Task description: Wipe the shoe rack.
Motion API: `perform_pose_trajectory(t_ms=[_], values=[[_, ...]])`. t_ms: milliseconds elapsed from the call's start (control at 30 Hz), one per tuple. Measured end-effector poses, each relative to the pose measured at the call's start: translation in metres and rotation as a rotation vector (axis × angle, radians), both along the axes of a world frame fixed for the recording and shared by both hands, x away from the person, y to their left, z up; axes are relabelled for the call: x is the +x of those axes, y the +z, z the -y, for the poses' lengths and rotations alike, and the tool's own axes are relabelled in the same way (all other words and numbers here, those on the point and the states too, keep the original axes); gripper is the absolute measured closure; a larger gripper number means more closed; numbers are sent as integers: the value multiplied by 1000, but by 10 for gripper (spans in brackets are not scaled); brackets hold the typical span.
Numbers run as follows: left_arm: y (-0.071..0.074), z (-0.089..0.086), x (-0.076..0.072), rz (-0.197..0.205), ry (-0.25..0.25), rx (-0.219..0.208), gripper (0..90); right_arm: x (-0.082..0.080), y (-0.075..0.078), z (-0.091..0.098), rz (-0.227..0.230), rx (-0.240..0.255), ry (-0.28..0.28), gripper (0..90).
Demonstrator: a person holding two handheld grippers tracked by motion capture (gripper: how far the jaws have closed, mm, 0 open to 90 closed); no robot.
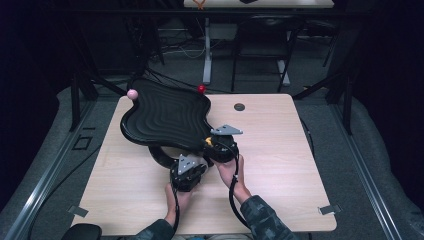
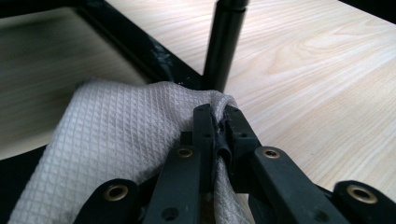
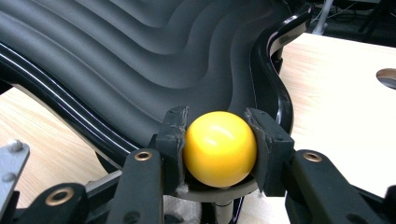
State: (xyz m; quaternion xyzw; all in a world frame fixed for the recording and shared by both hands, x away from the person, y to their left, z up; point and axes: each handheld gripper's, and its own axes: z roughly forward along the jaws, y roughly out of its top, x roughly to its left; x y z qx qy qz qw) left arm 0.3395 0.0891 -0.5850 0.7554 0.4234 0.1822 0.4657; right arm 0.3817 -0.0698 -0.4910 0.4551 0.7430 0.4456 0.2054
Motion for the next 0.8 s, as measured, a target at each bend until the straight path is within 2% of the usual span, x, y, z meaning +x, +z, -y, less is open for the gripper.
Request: perform_pose_trajectory(t_ms=[300, 733, 800], values=[[0, -18, 0, -11, 49, 0, 846, 0, 0, 0, -1, -3, 2, 599], [2, -51, 1, -1, 122, 19, 847, 1, 1, 2, -6, -7, 7, 599], [1, -55, 1, 1, 137, 9, 847, 1, 1, 2, -4, -7, 5, 599]])
